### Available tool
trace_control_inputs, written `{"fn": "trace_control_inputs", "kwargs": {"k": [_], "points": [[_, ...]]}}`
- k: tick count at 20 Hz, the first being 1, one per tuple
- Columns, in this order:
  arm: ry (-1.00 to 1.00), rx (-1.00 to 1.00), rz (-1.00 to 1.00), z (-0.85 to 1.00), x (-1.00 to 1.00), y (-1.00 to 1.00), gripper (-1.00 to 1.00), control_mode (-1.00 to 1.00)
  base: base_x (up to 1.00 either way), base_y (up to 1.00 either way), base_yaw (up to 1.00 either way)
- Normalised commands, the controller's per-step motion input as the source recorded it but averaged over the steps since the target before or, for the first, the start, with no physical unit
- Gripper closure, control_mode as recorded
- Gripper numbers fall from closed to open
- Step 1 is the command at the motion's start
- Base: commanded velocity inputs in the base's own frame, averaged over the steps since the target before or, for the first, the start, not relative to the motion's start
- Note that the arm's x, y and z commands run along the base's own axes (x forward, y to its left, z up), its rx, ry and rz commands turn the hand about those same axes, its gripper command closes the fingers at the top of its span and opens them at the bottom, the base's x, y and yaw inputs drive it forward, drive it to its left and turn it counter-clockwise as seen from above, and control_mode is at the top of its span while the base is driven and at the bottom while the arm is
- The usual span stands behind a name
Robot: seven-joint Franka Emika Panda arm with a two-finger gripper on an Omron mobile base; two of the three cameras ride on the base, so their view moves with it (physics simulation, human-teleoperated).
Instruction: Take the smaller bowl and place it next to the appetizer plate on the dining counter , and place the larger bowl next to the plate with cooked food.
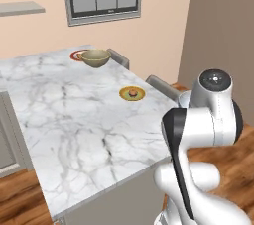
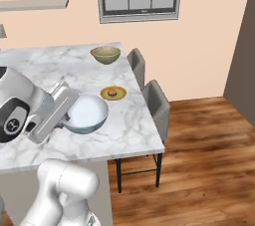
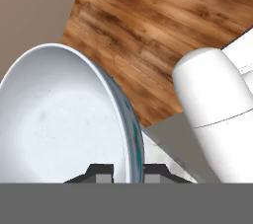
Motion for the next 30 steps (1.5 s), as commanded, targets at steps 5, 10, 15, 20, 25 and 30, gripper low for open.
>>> {"fn": "trace_control_inputs", "kwargs": {"k": [5, 10, 15, 20, 25, 30], "points": [[0.6, -0.04, 0.32, -0.49, 1.0, -0.39, 1.0, -1.0, 0.0, 0.0, 0.0], [0.57, -0.08, 0.31, -0.65, 1.0, -0.37, 1.0, -1.0, 0.0, 0.0, 0.0], [-0.05, 0.0, 0.32, -0.7, 1.0, -0.5, 1.0, -1.0, 0.0, 0.0, 0.0], [-0.34, 0.0, 0.38, -0.48, 0.96, -0.26, 1.0, -1.0, 0.0, 0.0, 0.0], [-0.03, 0.0, 0.45, -0.34, 0.91, -0.28, 1.0, -1.0, 0.0, 0.0, 0.0], [-0.26, 0.13, 0.5, -0.07, 0.35, -0.42, 1.0, -1.0, 0.0, 0.0, 0.0]]}}
